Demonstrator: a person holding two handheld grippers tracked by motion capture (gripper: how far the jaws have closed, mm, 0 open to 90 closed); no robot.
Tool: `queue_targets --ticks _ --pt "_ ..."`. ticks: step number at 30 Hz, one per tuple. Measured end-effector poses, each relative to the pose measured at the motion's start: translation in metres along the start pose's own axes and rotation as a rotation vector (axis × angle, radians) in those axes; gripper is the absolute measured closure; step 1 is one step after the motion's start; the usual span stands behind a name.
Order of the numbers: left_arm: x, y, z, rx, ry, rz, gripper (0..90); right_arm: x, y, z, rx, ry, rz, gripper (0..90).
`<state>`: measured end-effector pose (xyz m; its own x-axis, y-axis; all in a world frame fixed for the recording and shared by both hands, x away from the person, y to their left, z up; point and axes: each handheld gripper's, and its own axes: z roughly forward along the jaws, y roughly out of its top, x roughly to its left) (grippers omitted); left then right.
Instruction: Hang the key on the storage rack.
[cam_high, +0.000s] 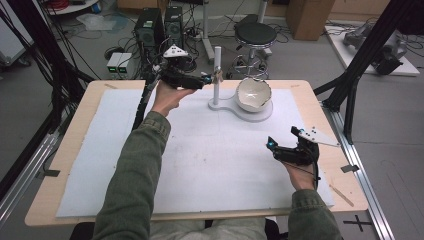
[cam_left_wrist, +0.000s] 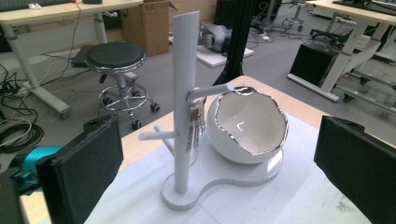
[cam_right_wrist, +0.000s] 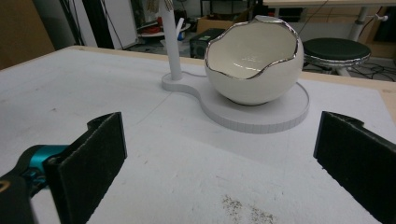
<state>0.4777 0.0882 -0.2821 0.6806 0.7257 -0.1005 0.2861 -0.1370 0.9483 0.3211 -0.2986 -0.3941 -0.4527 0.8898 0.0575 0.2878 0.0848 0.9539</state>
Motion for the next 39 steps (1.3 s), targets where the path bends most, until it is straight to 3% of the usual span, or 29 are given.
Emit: queue_targets --ticks 15,28,39 --pt "0.016 -0.018 -0.027 -0.031 0.033 -0.040 1.7 0.002 0.000 0.002 0.008 0.002 -0.006 1.4" --pt "0.025 -0.034 -0.051 -0.050 0.072 -0.043 1.7 0.002 0.000 0.003 0.013 0.004 -0.009 1.4" --pt "0.036 -0.049 -0.069 -0.033 0.090 -0.068 1.8 0.004 -0.001 0.006 0.022 0.004 -0.009 1.4"
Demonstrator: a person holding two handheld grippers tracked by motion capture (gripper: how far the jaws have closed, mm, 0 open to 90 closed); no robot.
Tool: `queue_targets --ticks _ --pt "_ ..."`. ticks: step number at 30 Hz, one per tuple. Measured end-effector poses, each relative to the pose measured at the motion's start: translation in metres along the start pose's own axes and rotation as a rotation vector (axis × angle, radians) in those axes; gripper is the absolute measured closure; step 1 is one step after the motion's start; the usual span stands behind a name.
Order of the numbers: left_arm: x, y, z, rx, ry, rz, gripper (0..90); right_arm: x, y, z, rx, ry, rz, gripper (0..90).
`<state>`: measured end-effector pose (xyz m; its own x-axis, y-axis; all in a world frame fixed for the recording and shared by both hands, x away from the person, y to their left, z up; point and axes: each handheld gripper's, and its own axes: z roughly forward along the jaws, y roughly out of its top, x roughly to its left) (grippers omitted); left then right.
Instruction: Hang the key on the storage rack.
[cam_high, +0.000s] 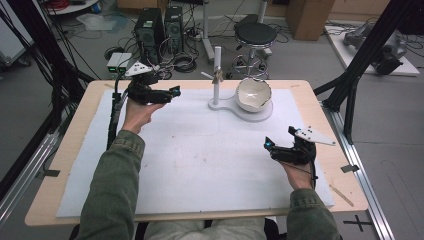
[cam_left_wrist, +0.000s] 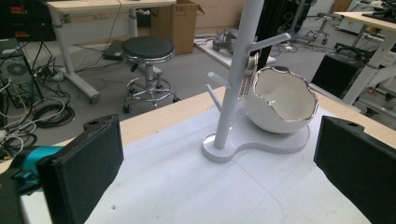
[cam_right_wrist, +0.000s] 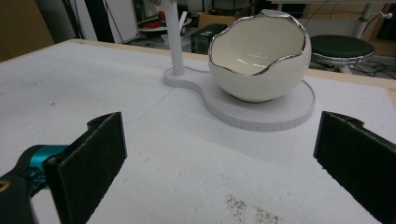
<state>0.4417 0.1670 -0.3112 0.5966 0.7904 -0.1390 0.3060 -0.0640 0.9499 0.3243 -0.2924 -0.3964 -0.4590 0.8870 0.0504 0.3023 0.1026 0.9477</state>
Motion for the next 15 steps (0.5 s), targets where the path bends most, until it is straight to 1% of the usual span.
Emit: queue_targets --ticks 3,4,6,9,12,15 --pt "0.003 -0.005 -0.005 0.003 0.004 -0.007 1.8 0.000 0.000 0.000 0.001 0.003 -0.004 1.4" --pt "0.005 -0.009 -0.008 0.004 0.014 -0.013 1.8 0.000 0.000 0.000 0.003 0.002 -0.006 1.4" --pt "0.006 -0.010 -0.010 0.007 0.014 -0.016 1.8 0.000 0.000 0.000 0.002 0.002 -0.005 1.4" --pt "0.008 -0.013 -0.015 0.012 0.024 -0.012 1.8 -0.001 0.000 0.000 0.000 0.002 -0.004 1.4" --pt "0.008 -0.014 -0.019 0.010 0.015 -0.004 1.8 -0.001 0.000 0.000 -0.001 0.000 -0.005 1.4" --pt "0.007 -0.014 -0.021 0.009 0.015 -0.003 1.8 -0.001 0.000 0.000 -0.002 0.000 -0.006 1.3"
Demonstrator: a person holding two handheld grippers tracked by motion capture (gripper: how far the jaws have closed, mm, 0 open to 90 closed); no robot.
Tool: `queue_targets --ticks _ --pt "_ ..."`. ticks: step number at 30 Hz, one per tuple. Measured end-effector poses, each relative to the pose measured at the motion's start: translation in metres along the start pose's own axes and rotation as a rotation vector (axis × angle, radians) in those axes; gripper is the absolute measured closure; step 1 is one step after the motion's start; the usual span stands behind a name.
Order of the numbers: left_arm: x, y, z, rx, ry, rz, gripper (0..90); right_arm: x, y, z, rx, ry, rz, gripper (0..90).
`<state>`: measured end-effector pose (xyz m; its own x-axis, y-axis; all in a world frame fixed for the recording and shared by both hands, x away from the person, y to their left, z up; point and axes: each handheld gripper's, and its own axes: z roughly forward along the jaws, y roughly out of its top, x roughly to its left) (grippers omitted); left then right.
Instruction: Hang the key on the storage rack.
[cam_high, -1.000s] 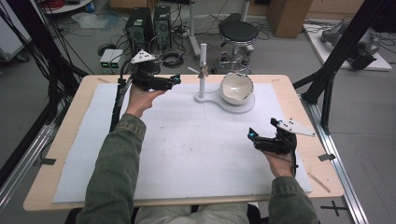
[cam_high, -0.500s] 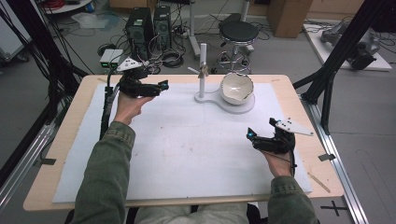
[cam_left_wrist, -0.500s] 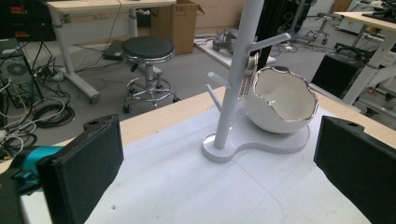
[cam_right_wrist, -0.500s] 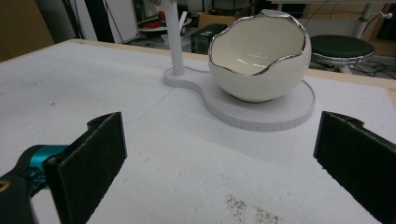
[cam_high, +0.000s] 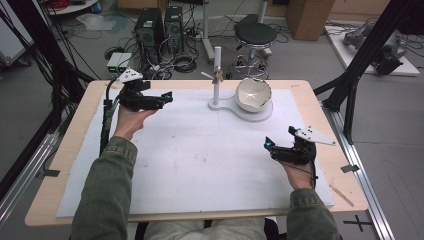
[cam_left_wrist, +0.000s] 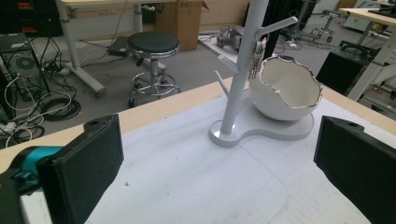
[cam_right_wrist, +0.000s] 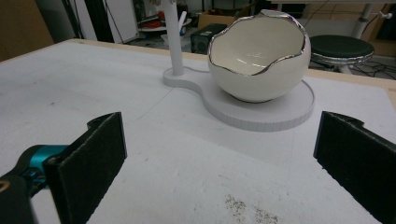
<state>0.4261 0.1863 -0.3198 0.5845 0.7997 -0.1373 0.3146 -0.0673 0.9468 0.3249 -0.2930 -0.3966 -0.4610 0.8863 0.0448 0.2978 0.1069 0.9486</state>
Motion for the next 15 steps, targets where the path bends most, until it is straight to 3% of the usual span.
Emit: queue_targets --ticks 15 --pt "0.001 -0.007 -0.017 -0.007 0.034 0.028 1.8 0.000 0.000 -0.001 -0.001 -0.003 0.000 1.4"
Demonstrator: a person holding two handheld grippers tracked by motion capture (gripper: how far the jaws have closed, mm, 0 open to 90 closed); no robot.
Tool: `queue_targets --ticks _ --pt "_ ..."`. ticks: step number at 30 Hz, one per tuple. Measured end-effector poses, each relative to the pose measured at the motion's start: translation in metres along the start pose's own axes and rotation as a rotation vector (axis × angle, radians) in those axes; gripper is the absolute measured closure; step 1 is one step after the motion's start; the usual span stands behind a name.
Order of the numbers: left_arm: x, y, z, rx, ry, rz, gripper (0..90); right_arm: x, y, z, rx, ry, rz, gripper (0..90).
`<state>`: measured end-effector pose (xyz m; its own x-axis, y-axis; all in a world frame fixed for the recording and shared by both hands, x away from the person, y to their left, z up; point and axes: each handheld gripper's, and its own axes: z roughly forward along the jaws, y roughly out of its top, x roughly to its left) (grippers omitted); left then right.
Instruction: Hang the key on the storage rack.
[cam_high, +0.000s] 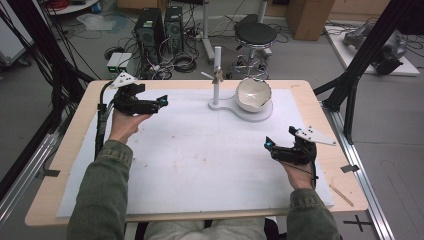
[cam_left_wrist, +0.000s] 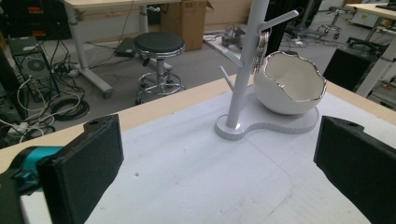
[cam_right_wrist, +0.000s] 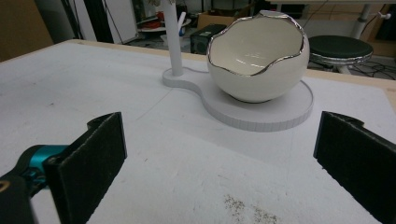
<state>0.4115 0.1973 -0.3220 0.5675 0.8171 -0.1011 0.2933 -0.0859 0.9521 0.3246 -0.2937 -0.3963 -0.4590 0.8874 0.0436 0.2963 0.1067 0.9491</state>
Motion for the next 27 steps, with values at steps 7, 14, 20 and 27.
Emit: queue_targets --ticks 7,14,20,27 --pt "0.005 -0.009 -0.009 -0.014 0.016 -0.013 1.8 0.001 0.000 0.000 0.002 -0.001 0.007 1.4" --pt "0.011 -0.022 -0.020 -0.021 0.047 -0.020 1.8 0.001 0.000 0.000 0.002 -0.001 0.001 1.4" --pt "0.016 -0.032 -0.032 -0.029 0.077 -0.022 1.8 0.001 0.000 0.001 0.005 -0.001 -0.003 1.4" --pt "0.023 -0.043 -0.045 -0.044 0.096 -0.040 1.8 0.002 -0.001 0.001 0.009 -0.001 0.002 1.4"
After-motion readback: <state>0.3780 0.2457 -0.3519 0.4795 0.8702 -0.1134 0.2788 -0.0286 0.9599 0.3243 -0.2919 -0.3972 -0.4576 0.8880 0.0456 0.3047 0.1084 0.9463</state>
